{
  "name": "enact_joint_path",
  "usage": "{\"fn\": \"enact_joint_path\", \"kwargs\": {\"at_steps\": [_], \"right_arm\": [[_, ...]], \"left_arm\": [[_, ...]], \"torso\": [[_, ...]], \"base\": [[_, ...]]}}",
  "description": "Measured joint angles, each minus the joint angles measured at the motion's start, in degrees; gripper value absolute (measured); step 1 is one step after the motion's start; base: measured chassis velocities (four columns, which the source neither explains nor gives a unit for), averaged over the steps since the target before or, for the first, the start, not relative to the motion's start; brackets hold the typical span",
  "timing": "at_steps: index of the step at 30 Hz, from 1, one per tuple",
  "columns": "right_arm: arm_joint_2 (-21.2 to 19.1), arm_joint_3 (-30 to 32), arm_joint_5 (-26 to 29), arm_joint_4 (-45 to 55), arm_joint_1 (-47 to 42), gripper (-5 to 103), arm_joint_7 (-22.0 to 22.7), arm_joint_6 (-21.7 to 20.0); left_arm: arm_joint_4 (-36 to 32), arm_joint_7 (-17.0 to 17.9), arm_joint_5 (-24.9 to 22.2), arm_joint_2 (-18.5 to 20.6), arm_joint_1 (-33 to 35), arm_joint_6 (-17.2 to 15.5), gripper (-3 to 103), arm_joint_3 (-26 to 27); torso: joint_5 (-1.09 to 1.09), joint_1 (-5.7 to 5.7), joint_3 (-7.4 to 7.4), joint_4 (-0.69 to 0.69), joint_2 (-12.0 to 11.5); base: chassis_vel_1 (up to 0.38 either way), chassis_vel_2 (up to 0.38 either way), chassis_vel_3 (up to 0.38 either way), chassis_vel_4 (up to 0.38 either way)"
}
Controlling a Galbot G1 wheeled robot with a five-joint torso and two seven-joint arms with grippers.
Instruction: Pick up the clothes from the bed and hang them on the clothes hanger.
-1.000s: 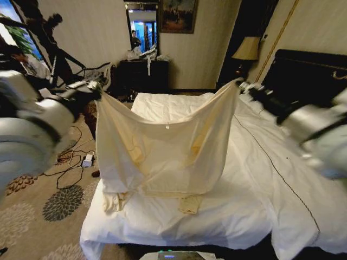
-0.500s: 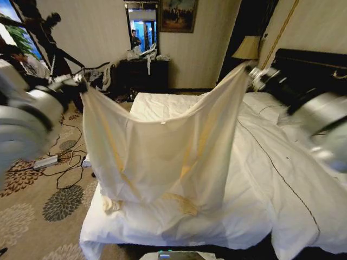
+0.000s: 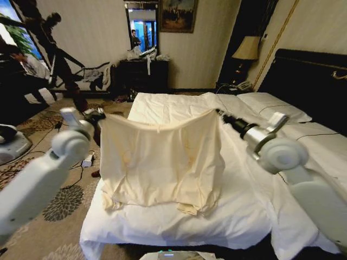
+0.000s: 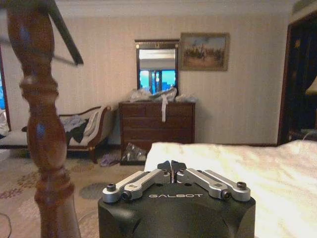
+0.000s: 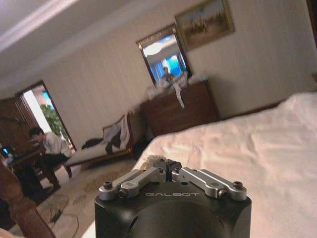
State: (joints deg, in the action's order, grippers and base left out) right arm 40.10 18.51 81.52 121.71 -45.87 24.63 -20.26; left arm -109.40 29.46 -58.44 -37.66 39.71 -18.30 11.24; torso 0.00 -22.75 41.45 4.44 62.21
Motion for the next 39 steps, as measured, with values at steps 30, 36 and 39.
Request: {"fn": "enact_joint_path", "kwargs": {"at_steps": [30,36,39], "right_arm": [[1.06,-6.13,-3.72,-3.32,-2.22,0,-0.93,0.22],[1.02,-6.11,-3.77,-3.27,-2.21,0,-0.87,0.27],[0.68,-5.71,-3.85,-3.12,-2.71,0,-0.76,0.28]], "left_arm": [[3.16,-5.07,-6.51,0.05,5.64,-8.81,64,1.27],[1.66,-4.64,-6.38,0.52,5.58,-7.61,91,1.82],[-0.64,-4.13,-6.59,1.16,5.68,-6.9,96,2.63]], "torso": [[0.0,-0.01,0.0,0.02,0.0],[-0.01,-0.01,0.0,0.01,0.0],[-0.01,-0.02,0.0,-0.01,0.0]], "base": [[0.0,0.0,0.0,0.0],[0.0,0.0,0.0,0.0],[0.0,0.0,0.0,0.0]]}}
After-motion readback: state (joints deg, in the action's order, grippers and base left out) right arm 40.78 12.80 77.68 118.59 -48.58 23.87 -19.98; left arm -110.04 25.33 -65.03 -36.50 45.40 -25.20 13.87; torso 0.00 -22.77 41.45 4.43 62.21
